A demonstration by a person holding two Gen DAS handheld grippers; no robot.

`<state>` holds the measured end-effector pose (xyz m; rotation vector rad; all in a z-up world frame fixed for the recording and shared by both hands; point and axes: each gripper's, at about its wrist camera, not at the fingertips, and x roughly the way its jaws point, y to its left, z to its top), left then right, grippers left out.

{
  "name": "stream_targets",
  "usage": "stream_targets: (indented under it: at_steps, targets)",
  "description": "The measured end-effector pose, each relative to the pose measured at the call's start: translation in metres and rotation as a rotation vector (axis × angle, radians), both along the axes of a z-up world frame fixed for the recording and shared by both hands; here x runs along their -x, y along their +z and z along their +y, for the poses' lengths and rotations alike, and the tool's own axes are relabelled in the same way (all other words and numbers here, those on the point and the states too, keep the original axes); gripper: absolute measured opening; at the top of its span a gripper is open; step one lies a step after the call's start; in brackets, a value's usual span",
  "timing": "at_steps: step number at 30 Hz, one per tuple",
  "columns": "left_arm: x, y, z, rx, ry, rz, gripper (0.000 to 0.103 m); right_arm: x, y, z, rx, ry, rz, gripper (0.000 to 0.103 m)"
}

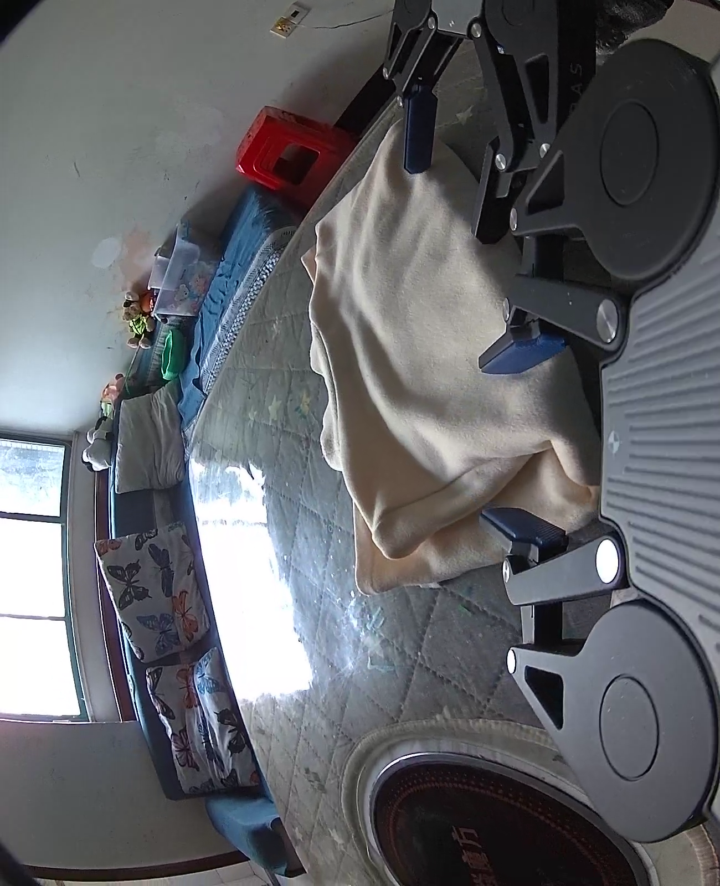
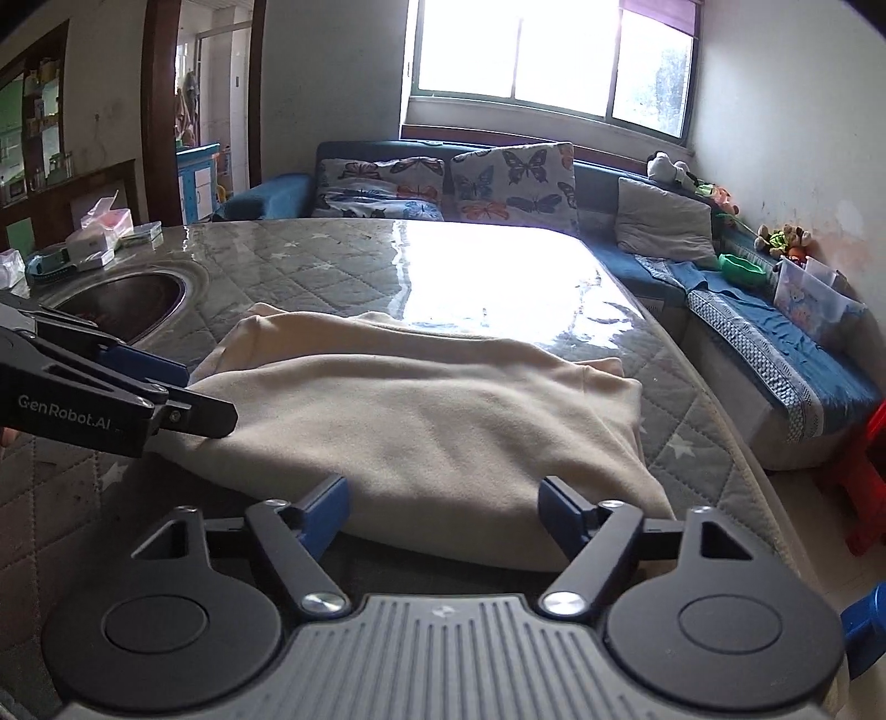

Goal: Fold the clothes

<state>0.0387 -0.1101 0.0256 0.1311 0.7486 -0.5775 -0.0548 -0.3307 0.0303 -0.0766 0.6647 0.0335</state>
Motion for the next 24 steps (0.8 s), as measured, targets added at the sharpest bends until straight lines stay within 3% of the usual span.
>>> stream_targets:
  at_steps: [3, 10, 24]
  targets:
    - [0.005, 0.001, 0.003, 0.005, 0.007, 0.004, 0.066, 0.004, 0.001, -0.001, -0.012, 0.0, 0.0, 0.084]
    - [0.015, -0.002, 0.004, -0.001, 0.011, 0.025, 0.071, 0.01, 0.001, 0.0, -0.016, -0.007, 0.019, 0.099]
    - [0.034, -0.004, 0.009, 0.009, 0.017, 0.024, 0.094, 0.023, -0.002, 0.005, -0.041, -0.018, 0.036, 0.103]
